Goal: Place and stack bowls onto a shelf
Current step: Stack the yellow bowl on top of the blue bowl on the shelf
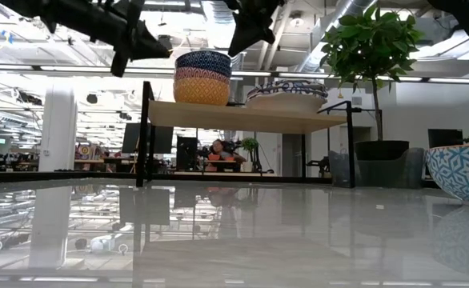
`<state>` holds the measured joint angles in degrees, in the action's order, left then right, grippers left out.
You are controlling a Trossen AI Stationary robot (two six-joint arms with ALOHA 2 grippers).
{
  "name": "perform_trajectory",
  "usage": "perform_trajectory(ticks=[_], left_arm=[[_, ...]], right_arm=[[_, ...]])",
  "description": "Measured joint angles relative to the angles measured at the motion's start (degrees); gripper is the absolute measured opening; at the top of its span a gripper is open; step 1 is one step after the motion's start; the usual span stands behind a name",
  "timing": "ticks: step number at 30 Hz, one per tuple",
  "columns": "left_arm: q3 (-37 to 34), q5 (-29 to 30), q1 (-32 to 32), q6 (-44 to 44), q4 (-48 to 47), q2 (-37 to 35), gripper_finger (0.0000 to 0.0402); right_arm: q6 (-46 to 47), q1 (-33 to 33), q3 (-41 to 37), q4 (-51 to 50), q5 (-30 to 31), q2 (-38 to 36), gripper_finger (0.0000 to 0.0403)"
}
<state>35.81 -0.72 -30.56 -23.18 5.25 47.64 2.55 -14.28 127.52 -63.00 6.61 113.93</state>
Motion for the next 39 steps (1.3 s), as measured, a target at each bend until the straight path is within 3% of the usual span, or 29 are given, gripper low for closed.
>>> perform_trajectory(ticks=[4,18,39], left_arm=[[-0.1,-2.7,-0.6,-1.0,-2.1,1.7,0.0],[0.0,-3.6,-0.7,-1.9,-0.9,6.0,0.0],[0.0,-5.0,-2.4,-1.3,-1.7,6.0,0.0]], right_arm=[[-0.2,-0.1,0.0,0.0,0.0,0.0,0.0026],[-0.1,-0.1,0.0,-1.0,0.1,0.0,0.0026],[-0.5,-1.3,-0.4,-1.5,1.2,0.8,0.0026]])
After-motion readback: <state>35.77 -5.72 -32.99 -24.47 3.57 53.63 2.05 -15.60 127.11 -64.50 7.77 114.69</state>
